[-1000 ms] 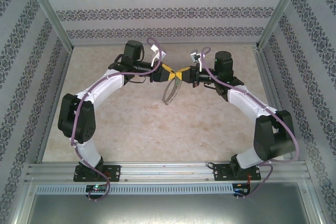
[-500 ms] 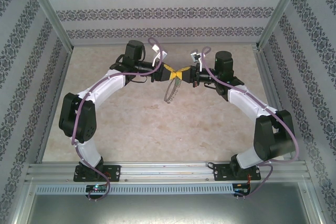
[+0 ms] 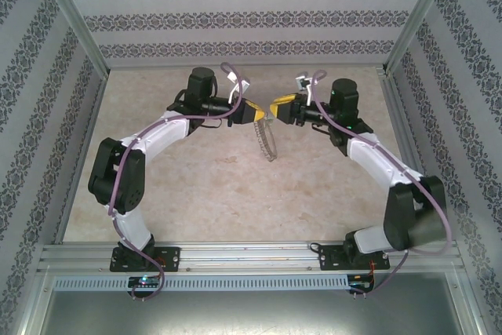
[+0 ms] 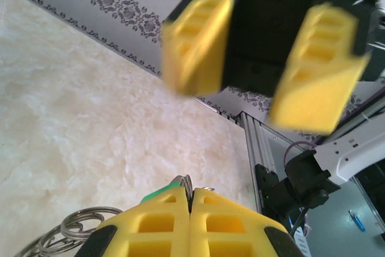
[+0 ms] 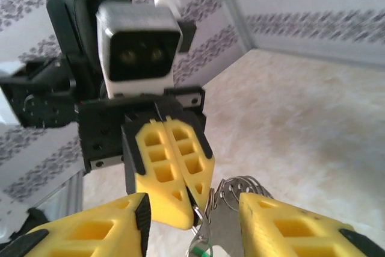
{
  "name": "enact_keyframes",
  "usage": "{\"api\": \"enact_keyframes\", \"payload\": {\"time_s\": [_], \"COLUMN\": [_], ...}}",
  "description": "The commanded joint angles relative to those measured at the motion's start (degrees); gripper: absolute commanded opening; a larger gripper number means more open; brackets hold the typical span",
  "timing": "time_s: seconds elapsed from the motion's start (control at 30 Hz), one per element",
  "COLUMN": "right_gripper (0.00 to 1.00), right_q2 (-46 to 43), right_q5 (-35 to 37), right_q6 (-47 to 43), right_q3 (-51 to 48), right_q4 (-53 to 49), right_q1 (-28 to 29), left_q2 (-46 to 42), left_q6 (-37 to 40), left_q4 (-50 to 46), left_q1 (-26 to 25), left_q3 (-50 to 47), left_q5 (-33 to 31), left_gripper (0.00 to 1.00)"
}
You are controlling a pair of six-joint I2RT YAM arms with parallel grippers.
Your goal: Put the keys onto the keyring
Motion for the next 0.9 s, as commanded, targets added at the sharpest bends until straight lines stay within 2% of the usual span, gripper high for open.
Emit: {"api": "enact_keyframes", "payload": {"time_s": [0.0, 0.1, 0.27, 0.5, 0.87], "right_gripper": [0.47, 0.49, 0.51, 0.53, 0.53], "right_q2": [-5.2, -7.57, -8.02, -6.36, -3.79], "right_q5": [7.94, 13.75, 17.06, 15.45, 11.69], "right_q6": [2.41, 3.06, 1.26, -2.94, -3.53], "right_q3": [-4.36, -8.93, -13.64, -14.35, -11.2], "right_q4": [5.1, 6.15, 7.13, 8.74, 8.88], "right_q1": [-0.79, -0.64, 1.28, 5.95, 7.4], "left_q2": [-2.35, -3.08, -4.09, -5.22, -6.0], "left_q6": [-7.82, -11.72, -14.86, -15.77, -15.95], "left_q4": [13.86, 19.64, 22.5, 21.77, 21.18], "left_q1": [-0.49, -0.5, -0.7, -1.62, -2.71], "left_q3": [-2.17, -3.86, -4.84, -5.19, -5.3], "left_q5": [-1.75, -2.18, -2.22, -2.23, -0.67], "left_gripper": [0.0, 0.0, 0.0, 0.0, 0.0]}}
